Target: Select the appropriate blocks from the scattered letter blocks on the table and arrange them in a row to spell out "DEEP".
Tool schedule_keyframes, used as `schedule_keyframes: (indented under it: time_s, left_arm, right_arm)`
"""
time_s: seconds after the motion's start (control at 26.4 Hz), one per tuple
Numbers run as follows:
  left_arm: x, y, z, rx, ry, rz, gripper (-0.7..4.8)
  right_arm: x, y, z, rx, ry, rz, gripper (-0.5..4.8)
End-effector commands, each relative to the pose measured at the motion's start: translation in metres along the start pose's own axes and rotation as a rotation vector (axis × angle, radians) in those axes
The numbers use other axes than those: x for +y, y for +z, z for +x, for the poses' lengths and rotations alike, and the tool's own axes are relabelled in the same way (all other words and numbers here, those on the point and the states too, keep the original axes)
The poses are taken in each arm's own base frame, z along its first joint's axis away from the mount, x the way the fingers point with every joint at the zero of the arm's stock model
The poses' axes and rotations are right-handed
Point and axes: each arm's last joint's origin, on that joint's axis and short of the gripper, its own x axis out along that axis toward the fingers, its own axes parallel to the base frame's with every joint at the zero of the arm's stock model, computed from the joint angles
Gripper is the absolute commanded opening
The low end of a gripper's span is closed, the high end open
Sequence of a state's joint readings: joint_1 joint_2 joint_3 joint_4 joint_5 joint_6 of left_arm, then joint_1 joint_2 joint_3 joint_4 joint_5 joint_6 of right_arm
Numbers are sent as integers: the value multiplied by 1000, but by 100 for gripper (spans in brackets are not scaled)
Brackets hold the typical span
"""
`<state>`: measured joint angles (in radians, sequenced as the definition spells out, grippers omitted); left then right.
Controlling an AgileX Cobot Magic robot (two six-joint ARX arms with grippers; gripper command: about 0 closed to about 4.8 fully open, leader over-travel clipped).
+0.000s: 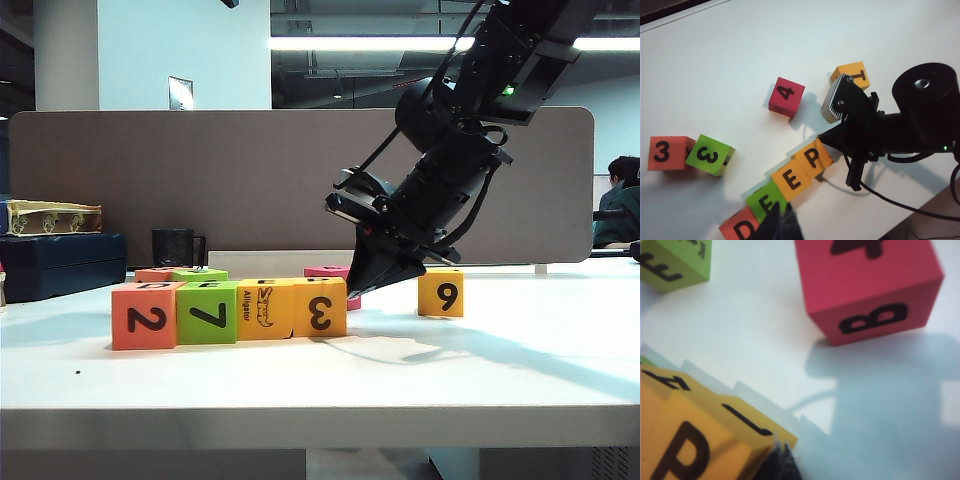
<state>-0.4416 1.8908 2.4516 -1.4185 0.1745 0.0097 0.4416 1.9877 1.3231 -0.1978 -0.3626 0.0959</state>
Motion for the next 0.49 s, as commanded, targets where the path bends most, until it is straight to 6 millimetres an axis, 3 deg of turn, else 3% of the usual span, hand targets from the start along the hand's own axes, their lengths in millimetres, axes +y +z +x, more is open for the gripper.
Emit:
schedule_keyframes:
  time_s: [0.04,0.49]
  left_arm:
    - [-1,-1,-5,-3,-5,3,-6]
    - [-1,-1,-5,-3,-6,10,-6]
  right_arm:
    - [5,0,0,10,13,-8,-5]
    - [19,-6,5,67,44,-17,-6]
